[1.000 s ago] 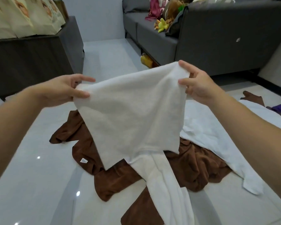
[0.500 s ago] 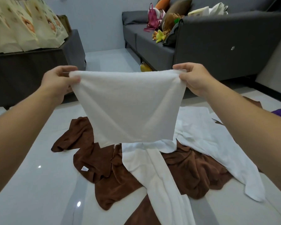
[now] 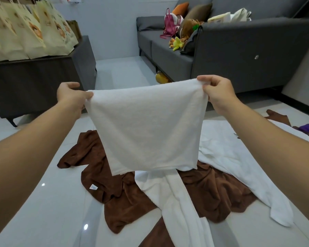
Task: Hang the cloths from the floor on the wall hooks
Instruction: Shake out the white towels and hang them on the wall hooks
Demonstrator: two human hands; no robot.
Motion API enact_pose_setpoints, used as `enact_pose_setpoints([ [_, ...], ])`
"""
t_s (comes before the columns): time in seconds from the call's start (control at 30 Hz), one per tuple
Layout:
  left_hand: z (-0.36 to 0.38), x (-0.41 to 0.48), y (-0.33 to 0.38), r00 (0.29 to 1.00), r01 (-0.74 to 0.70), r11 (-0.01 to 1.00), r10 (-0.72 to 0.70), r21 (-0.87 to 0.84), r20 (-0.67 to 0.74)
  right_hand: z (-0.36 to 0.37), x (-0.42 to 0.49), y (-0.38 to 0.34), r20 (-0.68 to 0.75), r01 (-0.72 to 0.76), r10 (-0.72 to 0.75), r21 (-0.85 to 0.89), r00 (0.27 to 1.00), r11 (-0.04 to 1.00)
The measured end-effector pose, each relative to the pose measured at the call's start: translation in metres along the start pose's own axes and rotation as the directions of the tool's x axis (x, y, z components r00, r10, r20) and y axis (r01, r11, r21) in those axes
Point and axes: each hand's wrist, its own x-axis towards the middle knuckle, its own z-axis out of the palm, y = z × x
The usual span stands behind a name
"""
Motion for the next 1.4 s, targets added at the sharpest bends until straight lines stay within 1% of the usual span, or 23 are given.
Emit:
enact_pose_setpoints([
  [0.03,0.000,0.000,0.001,0.999,-0.035,0.999,0.035,0.017,0.029,-0.001,-0.002,0.001,-0.008,-0.013,0.013,-0.008,1.000,1.000],
  [0.1,-0.002,-0.001,0.000,0.991,-0.065,0.998,0.065,-0.007,0.117,-0.002,-0.005,0.003,-0.016,-0.041,0.041,-0.017,0.999,0.999],
  [0.17,-0.006,-0.003,-0.004,0.966,-0.120,0.993,0.117,-0.002,0.229,-0.004,-0.008,0.006,0.030,-0.058,0.059,-0.024,0.998,0.998],
  [0.23,-0.006,-0.005,-0.009,0.918,-0.240,0.967,0.198,0.084,0.343,-0.009,-0.010,0.010,0.075,-0.055,0.061,-0.076,0.995,0.996],
  [0.3,-0.002,-0.008,-0.014,0.868,-0.375,0.912,0.283,0.165,0.409,-0.012,-0.009,0.013,0.068,-0.015,0.029,-0.190,0.997,0.982],
  [0.37,0.004,-0.010,-0.017,0.844,-0.476,0.852,0.374,0.217,0.383,-0.013,-0.006,0.015,0.041,0.032,-0.021,-0.284,0.999,0.958],
  [0.47,0.010,-0.004,-0.019,0.824,-0.553,0.773,0.452,0.310,0.343,-0.012,-0.001,0.021,0.012,0.060,-0.060,-0.330,0.998,0.942],
  [0.57,0.013,0.005,-0.022,0.801,-0.592,0.713,0.468,0.375,0.373,-0.009,0.004,0.024,-0.004,0.081,-0.090,-0.408,0.996,0.909],
  [0.63,0.012,0.012,-0.022,0.791,-0.605,0.682,0.455,0.412,0.409,-0.005,0.009,0.025,-0.032,0.105,-0.138,-0.495,0.990,0.863],
  [0.67,0.012,0.016,-0.021,0.784,-0.613,0.664,0.449,0.427,0.428,-0.003,0.011,0.024,-0.056,0.108,-0.158,-0.507,0.986,0.855],
  [0.73,0.011,0.022,-0.014,0.778,-0.616,0.667,0.431,0.419,0.458,0.001,0.016,0.018,-0.084,0.111,-0.167,-0.458,0.982,0.882],
  [0.8,0.009,0.024,0.004,0.783,-0.590,0.715,0.396,0.374,0.479,0.001,0.024,0.004,-0.038,0.114,-0.142,-0.415,0.989,0.902],
  [0.87,0.001,0.025,0.030,0.783,-0.570,0.736,0.353,0.365,0.512,0.002,0.031,-0.018,0.045,0.106,-0.096,-0.436,0.994,0.894],
  [0.97,-0.021,0.030,0.081,0.788,-0.547,0.746,0.305,0.381,0.534,0.002,0.042,-0.067,0.097,0.070,-0.031,-0.442,0.995,0.894],
  [1.07,-0.051,0.032,0.145,0.810,-0.508,0.768,0.272,0.390,0.519,0.001,0.051,-0.134,0.190,0.091,0.002,-0.480,0.982,0.872],
  [1.13,-0.071,0.028,0.184,0.820,-0.485,0.784,0.251,0.389,0.515,0.002,0.054,-0.178,0.238,0.129,-0.002,-0.517,0.971,0.846],
  [1.2,-0.100,0.024,0.232,0.831,-0.449,0.798,0.208,0.402,0.516,0.004,0.058,-0.235,0.270,0.142,0.013,-0.548,0.963,0.825],
  [1.27,-0.132,0.018,0.277,0.834,-0.433,0.795,0.174,0.425,0.523,0.007,0.059,-0.293,0.337,0.180,0.023,-0.558,0.941,0.810],
  [1.33,-0.168,0.015,0.323,0.834,-0.428,0.784,0.150,0.450,0.531,0.011,0.062,-0.356,0.412,0.201,0.037,-0.521,0.911,0.830],
  [1.4,-0.211,0.009,0.373,0.833,-0.402,0.780,0.096,0.479,0.544,0.017,0.060,-0.422,0.468,0.197,0.067,-0.494,0.881,0.847],
])
